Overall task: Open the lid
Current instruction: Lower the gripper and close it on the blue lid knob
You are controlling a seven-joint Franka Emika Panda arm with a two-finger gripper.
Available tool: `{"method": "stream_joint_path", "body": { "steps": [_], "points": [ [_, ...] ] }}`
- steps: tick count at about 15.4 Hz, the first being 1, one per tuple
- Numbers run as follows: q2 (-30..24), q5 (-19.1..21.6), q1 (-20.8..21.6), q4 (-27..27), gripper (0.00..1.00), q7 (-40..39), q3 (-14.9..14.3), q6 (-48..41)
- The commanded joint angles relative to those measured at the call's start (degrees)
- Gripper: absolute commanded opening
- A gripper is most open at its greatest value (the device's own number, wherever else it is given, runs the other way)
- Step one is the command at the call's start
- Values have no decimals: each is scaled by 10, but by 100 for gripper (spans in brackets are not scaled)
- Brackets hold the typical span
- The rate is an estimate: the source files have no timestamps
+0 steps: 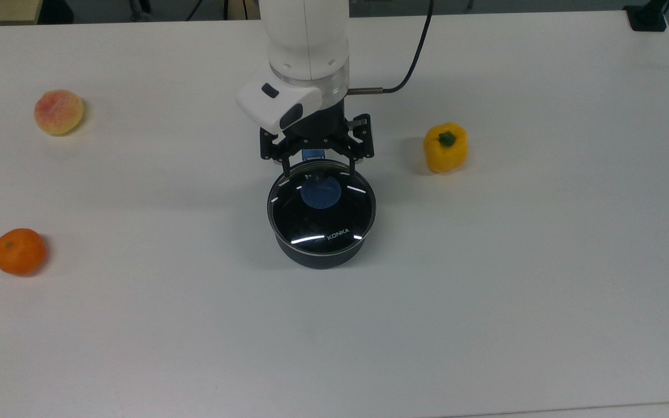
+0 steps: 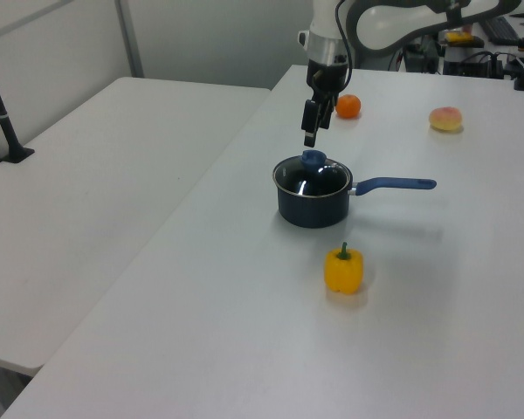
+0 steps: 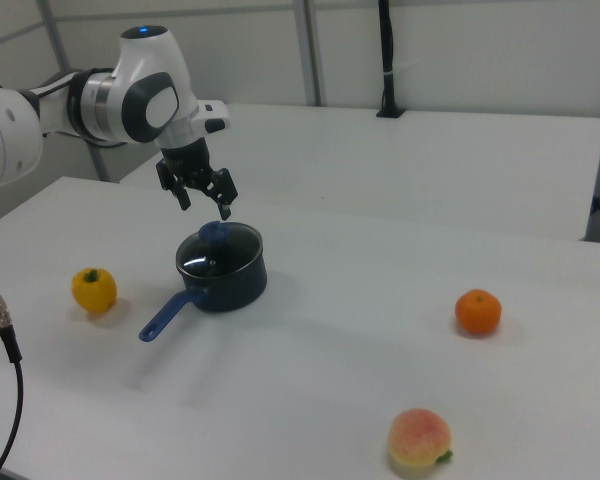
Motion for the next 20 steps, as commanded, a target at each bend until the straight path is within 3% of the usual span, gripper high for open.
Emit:
{"method": "stream_joint_path", "body": {
  "steps": [1,14,17,19,20],
  "points": [
    [15,-19,10,5,100,9,-3,25],
    [22,-53,13,-35,99,6,-2,62],
    [22,-66,12,-41,82,5,9,63],
    [22,-66,12,-43,61,5,10,63],
    [22,-64,11,-44,40,6,10,63]
  ]
}}
